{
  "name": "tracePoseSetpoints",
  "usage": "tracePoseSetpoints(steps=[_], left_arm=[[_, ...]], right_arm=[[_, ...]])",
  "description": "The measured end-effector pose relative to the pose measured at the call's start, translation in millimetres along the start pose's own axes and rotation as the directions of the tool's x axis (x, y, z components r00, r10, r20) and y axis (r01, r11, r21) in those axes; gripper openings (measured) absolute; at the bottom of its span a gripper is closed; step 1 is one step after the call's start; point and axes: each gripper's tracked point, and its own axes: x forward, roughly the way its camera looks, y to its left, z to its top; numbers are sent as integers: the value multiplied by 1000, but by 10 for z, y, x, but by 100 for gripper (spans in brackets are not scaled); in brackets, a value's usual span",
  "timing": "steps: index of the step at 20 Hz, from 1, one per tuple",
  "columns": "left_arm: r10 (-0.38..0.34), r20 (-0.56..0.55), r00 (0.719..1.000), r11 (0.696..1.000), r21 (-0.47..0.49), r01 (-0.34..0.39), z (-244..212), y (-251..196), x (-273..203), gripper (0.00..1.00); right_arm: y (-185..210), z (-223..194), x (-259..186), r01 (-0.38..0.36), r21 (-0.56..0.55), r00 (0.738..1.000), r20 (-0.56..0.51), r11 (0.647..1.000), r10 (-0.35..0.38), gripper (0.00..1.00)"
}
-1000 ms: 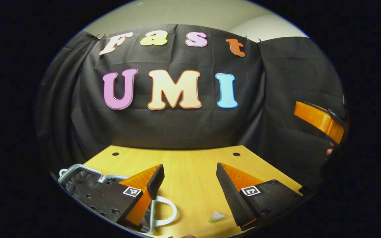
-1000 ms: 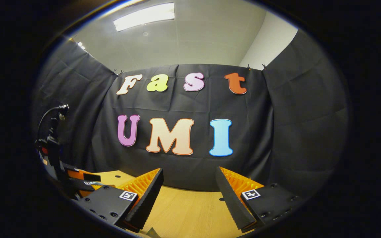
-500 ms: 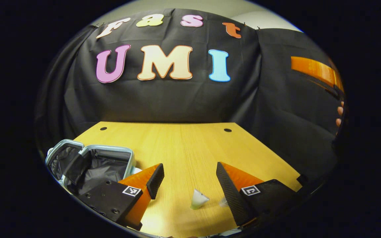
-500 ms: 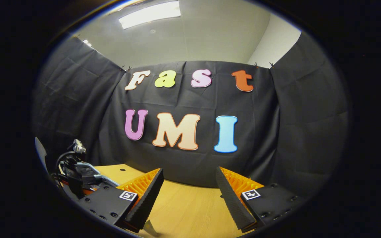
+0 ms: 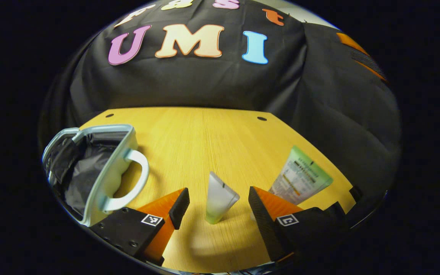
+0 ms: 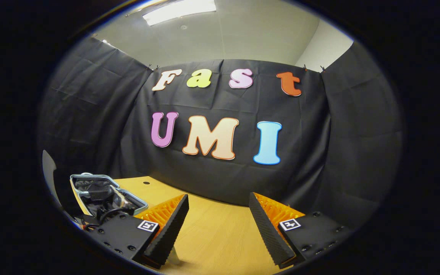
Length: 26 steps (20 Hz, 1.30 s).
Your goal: First open the suitcase, pack the skin care products into it, and then close the suitcase.
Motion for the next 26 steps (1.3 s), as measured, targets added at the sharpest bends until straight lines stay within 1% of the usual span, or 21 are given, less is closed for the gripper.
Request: tracePoseSetpoints(steps=[1, 2, 3, 4, 5, 7, 8, 10, 13, 16, 19, 22, 24, 26], left_arm=[[-8, -4, 1000, 1000, -9, 8, -26, 19, 33, 90], [-16, -12, 1000, 1000, -17, 16, -58, 9, 47, 80], [-28, -21, 999, 999, -29, 27, -81, 8, 78, 76], [-35, -32, 999, 999, -38, 34, -116, 12, 90, 62], [-38, -46, 998, 999, -40, 36, -140, 33, 99, 54], [-25, -64, 998, 1000, -20, 24, -165, 105, 105, 33], [-47, -72, 996, 999, -22, 46, -182, 72, 114, 23], [-53, -78, 996, 999, -10, 52, -117, 65, 53, 20], [-43, -54, 998, 999, 29, 45, 158, 88, -120, 19], [-25, -24, 999, 999, 43, 26, 463, 142, -361, 19], [21, 6, 1000, 997, 68, -21, 722, 288, -626, 19], [71, 10, 997, 994, 78, -72, 841, 435, -859, 18], [96, 13, 995, 993, 65, -97, 887, 513, -991, 18], [122, 6, 993, 991, 51, -122, 896, 584, -1121, 18]], right_arm=[[57, -63, 2, -18, -4, 1000, -11, 1000, 18, 99], [139, -133, -17, -45, -8, 999, -22, 999, 45, 99], [229, -200, -29, -70, -14, 997, -33, 997, 69, 99], [279, -263, -48, -90, -20, 995, -43, 996, 89, 99], [349, -321, -66, -112, -24, 993, -51, 993, 111, 100], [503, -412, -86, -159, -27, 986, -60, 987, 158, 99], [582, -467, -95, -185, -25, 981, -67, 982, 183, 99], [704, -600, -119, -221, -18, 972, -81, 975, 219, 100], [871, -926, -150, -263, -4, 957, -133, 965, 260, 99], [918, -1318, -167, -259, 7, 948, -193, 966, 255, 99], [1021, -1684, -175, -261, 41, 935, -239, 964, 263, 99], [1132, -2058, -191, -269, 63, 912, -303, 961, 275, 99], [1159, -2224, -158, -265, 75, 906, -321, 961, 275, 99], [1136, -2354, -104, -244, 98, 903, -340, 965, 263, 96]])
